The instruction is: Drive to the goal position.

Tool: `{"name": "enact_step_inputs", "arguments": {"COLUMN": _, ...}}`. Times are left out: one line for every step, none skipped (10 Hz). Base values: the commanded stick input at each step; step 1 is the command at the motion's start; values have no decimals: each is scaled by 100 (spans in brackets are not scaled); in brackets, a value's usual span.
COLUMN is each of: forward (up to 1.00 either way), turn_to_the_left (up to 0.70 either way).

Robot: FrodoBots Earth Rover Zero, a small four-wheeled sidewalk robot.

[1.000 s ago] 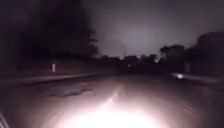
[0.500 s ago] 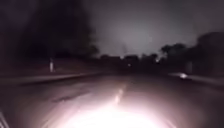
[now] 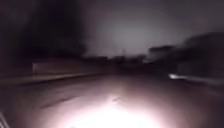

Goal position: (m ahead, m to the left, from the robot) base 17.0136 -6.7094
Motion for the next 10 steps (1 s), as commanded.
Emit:
{"name": "enact_step_inputs", "arguments": {"forward": 70, "turn_to_the_left": 0}}
{"name": "enact_step_inputs", "arguments": {"forward": 70, "turn_to_the_left": 0}}
{"name": "enact_step_inputs", "arguments": {"forward": 70, "turn_to_the_left": 0}}
{"name": "enact_step_inputs", "arguments": {"forward": 70, "turn_to_the_left": 0}}
{"name": "enact_step_inputs", "arguments": {"forward": 70, "turn_to_the_left": 0}}
{"name": "enact_step_inputs", "arguments": {"forward": 70, "turn_to_the_left": -14}}
{"name": "enact_step_inputs", "arguments": {"forward": 70, "turn_to_the_left": -35}}
{"name": "enact_step_inputs", "arguments": {"forward": 70, "turn_to_the_left": -35}}
{"name": "enact_step_inputs", "arguments": {"forward": 70, "turn_to_the_left": -35}}
{"name": "enact_step_inputs", "arguments": {"forward": 70, "turn_to_the_left": -19}}
